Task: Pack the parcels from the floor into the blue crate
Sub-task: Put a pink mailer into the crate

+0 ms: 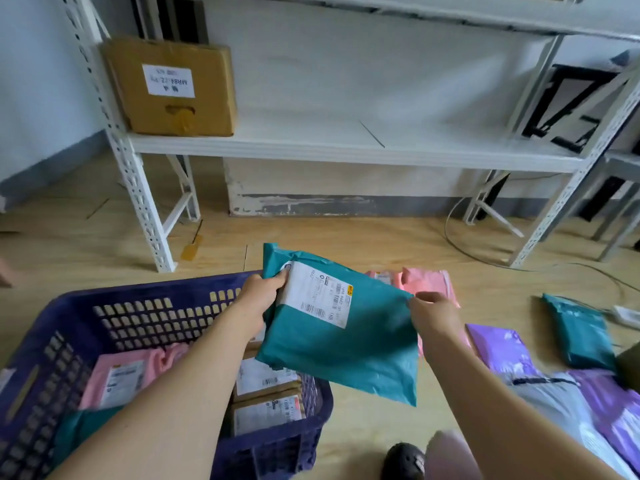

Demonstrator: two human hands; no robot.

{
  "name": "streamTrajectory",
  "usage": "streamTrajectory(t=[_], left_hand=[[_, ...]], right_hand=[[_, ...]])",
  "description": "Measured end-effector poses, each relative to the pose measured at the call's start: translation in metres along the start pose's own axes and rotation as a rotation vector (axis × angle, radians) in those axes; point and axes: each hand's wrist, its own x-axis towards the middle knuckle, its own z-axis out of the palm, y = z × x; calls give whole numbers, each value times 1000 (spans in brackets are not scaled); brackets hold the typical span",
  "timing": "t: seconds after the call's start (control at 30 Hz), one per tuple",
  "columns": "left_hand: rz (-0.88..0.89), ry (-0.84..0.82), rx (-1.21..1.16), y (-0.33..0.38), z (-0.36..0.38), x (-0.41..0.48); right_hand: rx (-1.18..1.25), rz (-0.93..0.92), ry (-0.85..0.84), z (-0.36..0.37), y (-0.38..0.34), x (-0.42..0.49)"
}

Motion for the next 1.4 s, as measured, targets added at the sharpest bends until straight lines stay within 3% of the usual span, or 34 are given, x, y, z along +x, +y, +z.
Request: streamTrajectory(t=[0.17,0.33,0.6,0.73,0.87,1.07,1.4], left_hand=[[-18,72,-80,-1,-33,18],[-7,264,-85,-7,-83,47],[41,567,200,-39,-181,86],[-54,669,466,-62,-209,84],[-209,675,689,-91,-228,71],[-362,638,832,-134,-269,66],[-606,301,1260,-180,-287,59]], right_hand=[[43,127,-224,42,-3,11],[24,56,-374,110,-25,22],[-149,-33,-620,216,-30,8],[-340,-46,-740,252,-17,-7],[-540,15,-904,283,-3,-28],[-715,51,-1041,323,23,-55],[-902,2,-1165,325,37,-70]])
